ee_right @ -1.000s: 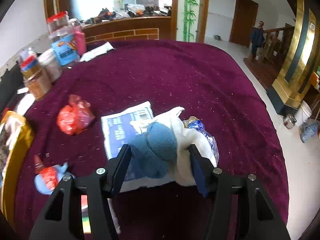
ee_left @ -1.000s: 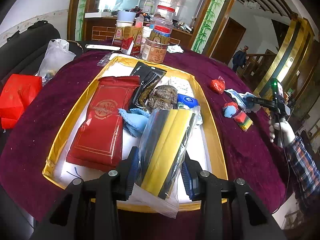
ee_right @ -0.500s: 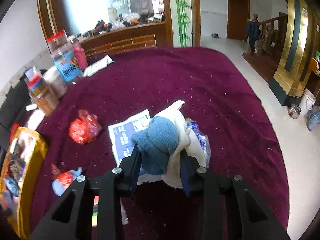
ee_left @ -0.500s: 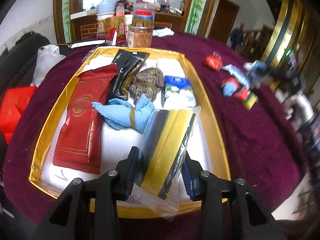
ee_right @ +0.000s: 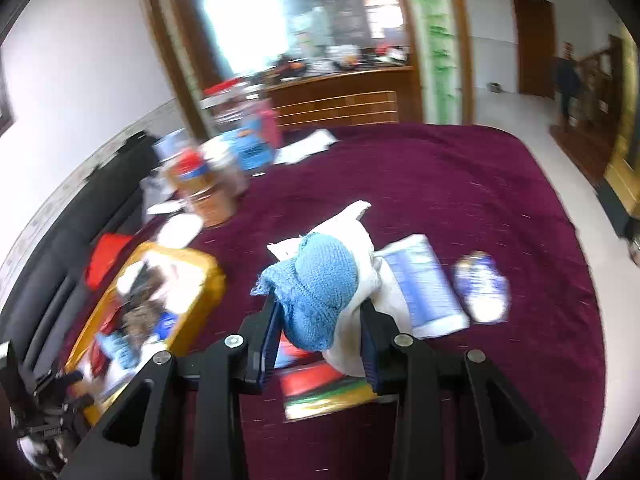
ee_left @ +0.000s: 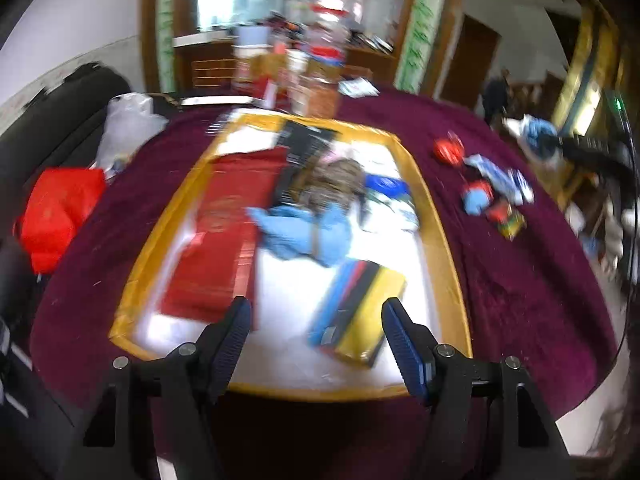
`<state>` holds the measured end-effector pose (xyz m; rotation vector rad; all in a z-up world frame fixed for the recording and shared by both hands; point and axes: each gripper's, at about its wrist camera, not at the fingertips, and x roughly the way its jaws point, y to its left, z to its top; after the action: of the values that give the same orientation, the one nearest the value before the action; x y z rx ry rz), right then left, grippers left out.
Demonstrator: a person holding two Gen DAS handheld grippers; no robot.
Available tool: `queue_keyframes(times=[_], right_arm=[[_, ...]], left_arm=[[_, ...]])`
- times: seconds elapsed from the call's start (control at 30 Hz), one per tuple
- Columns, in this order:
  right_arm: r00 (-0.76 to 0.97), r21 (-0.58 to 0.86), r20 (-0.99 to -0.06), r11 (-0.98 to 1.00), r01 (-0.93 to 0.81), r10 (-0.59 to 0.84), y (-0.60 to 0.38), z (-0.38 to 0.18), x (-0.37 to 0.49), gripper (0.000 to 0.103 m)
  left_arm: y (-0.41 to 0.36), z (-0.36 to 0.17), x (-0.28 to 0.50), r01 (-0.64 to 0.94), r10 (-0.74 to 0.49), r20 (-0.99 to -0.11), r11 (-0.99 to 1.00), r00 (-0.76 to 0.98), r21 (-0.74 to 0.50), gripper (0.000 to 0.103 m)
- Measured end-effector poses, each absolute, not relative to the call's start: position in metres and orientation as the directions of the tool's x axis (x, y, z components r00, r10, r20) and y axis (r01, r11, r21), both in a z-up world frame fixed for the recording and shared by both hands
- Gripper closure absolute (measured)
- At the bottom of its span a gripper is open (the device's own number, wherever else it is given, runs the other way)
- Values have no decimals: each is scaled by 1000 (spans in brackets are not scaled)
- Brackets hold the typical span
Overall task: Organize soft objects
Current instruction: 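Lower the blue and white cloths into the tray and open the right gripper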
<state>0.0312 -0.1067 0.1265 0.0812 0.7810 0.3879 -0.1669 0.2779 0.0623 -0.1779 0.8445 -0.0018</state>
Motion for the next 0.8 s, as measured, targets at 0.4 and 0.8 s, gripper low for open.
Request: queue_keyframes(times=[0.4, 0.8], right_arm=[[390, 310, -685, 731, -608, 615, 77, 125, -22, 69], [43, 443, -757, 561, -699, 652, 234, 51, -82, 69]], left_arm=[[374, 61, -228, -291, 5, -696, 911, 718, -293, 31], [399, 55, -254, -303, -4, -666, 889, 746, -344, 31]])
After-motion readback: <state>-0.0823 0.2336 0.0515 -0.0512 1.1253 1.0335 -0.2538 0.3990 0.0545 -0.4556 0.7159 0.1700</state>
